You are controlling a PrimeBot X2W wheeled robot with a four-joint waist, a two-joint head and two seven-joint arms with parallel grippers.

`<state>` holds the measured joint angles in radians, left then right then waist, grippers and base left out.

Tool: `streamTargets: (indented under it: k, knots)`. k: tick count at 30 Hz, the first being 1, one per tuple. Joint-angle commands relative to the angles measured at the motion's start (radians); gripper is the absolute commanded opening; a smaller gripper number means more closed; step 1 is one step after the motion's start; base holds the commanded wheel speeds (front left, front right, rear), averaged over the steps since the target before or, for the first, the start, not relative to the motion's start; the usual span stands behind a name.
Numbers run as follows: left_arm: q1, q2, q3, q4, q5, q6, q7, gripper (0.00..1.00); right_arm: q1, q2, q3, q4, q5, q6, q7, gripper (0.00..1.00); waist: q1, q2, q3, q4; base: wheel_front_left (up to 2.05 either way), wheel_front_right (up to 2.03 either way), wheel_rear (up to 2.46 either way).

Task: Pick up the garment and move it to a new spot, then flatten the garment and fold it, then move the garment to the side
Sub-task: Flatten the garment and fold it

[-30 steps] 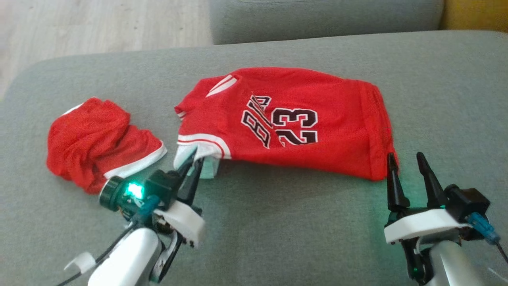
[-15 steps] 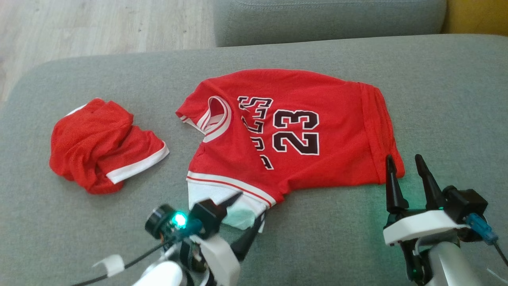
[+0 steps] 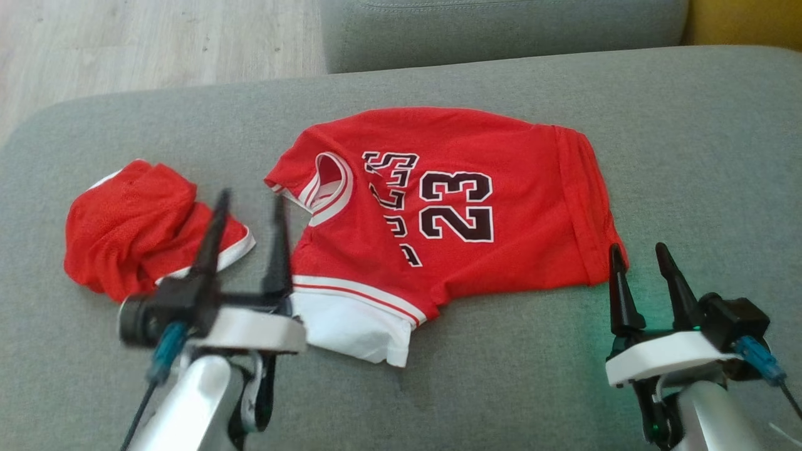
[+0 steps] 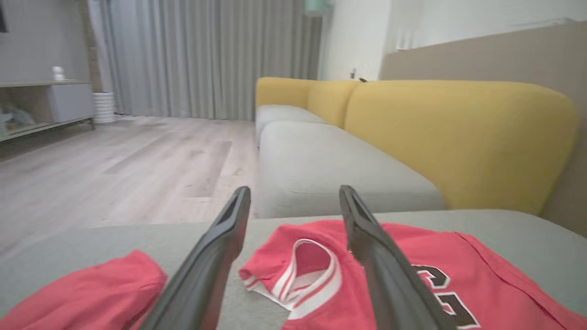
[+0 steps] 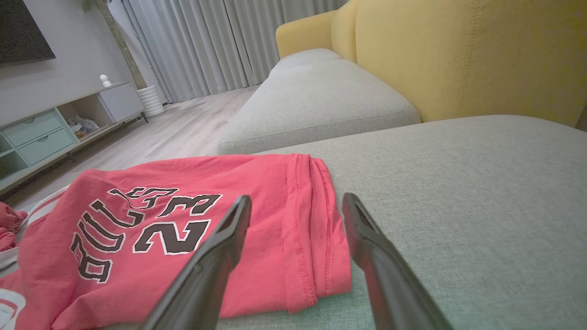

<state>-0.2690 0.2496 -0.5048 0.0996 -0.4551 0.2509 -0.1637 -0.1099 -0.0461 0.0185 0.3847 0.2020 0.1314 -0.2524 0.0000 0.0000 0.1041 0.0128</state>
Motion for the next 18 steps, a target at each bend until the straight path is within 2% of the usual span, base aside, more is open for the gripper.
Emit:
streamTargets:
  k: [1, 5, 11, 18]
  knots:
    - [-0.010, 0.003, 0.047, -0.020, -0.007, 0.008, -0.022, 1.00, -0.019, -0.004, 0.020, -0.029, -0.009, -0.001, -0.009, 1.00, 0.0000, 0.0000, 0.000, -0.001, 0.00, 0.00, 0.00]
    - [0.033, -0.014, 0.085, 0.059, 0.004, 0.029, -0.084, 1.00, -0.013, -0.004, 0.009, -0.033, -0.013, -0.001, -0.009, 1.00, 0.0000, 0.0000, 0.004, -0.002, 0.00, 0.00, 0.00]
    - [0.046, -0.059, 0.098, 0.120, 0.033, -0.001, -0.097, 1.00, -0.020, -0.004, -0.020, -0.025, -0.029, -0.001, -0.009, 1.00, 0.0000, 0.0000, 0.020, 0.013, 0.00, 0.00, 0.00]
    - [0.024, -0.104, 0.124, 0.145, 0.091, -0.043, -0.098, 1.00, -0.110, -0.004, -0.050, 0.145, -0.102, -0.001, 0.064, 1.00, 0.0000, 0.0000, 0.063, 0.039, 0.00, 0.00, 0.00]
